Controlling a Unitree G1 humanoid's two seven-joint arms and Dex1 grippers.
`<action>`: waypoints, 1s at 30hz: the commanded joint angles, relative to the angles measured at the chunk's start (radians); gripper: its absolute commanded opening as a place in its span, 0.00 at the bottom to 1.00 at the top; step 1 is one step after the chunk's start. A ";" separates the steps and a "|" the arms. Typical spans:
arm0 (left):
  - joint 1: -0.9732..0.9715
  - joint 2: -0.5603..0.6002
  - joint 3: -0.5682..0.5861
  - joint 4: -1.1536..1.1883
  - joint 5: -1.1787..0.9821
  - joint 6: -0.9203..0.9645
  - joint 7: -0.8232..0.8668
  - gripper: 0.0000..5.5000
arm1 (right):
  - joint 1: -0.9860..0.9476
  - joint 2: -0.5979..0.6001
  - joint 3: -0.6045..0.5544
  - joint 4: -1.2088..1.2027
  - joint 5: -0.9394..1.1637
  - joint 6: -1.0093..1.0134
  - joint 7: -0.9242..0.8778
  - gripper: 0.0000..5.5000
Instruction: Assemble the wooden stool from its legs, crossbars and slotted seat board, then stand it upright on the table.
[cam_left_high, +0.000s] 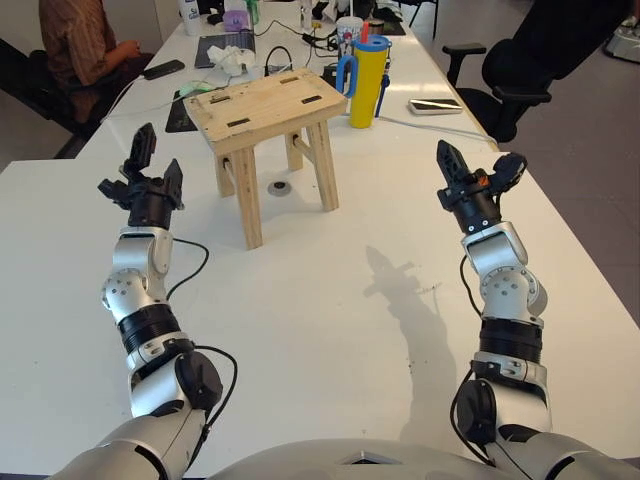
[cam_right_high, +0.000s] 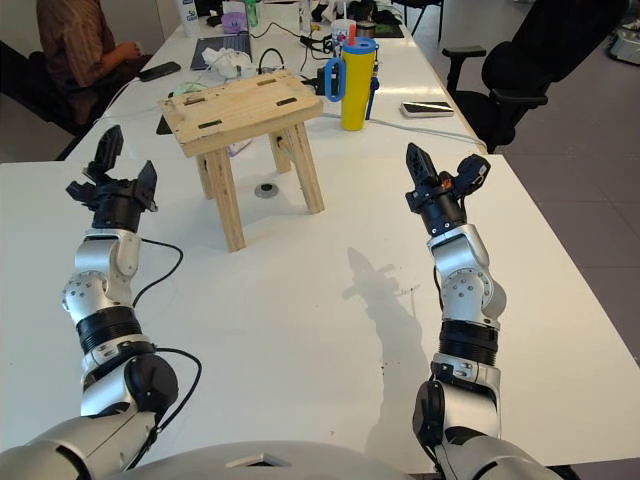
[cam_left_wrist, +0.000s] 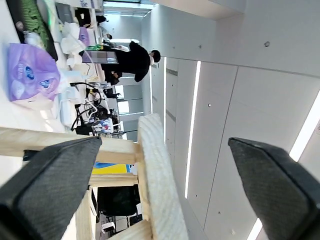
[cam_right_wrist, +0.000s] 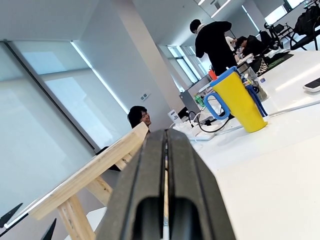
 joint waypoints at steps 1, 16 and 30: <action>0.220 0.096 -0.182 -0.161 0.147 0.122 -0.175 0.85 | -0.001 -0.006 0.006 0.008 -0.010 0.012 0.009 0.00; 0.136 0.435 -0.930 0.055 1.100 -0.377 -0.784 0.85 | -0.037 -0.016 0.043 0.052 -0.063 0.000 0.039 0.00; -0.473 0.462 -0.958 0.984 1.516 -0.770 -0.267 0.85 | -0.056 -0.001 0.101 0.081 -0.105 -0.001 0.064 0.00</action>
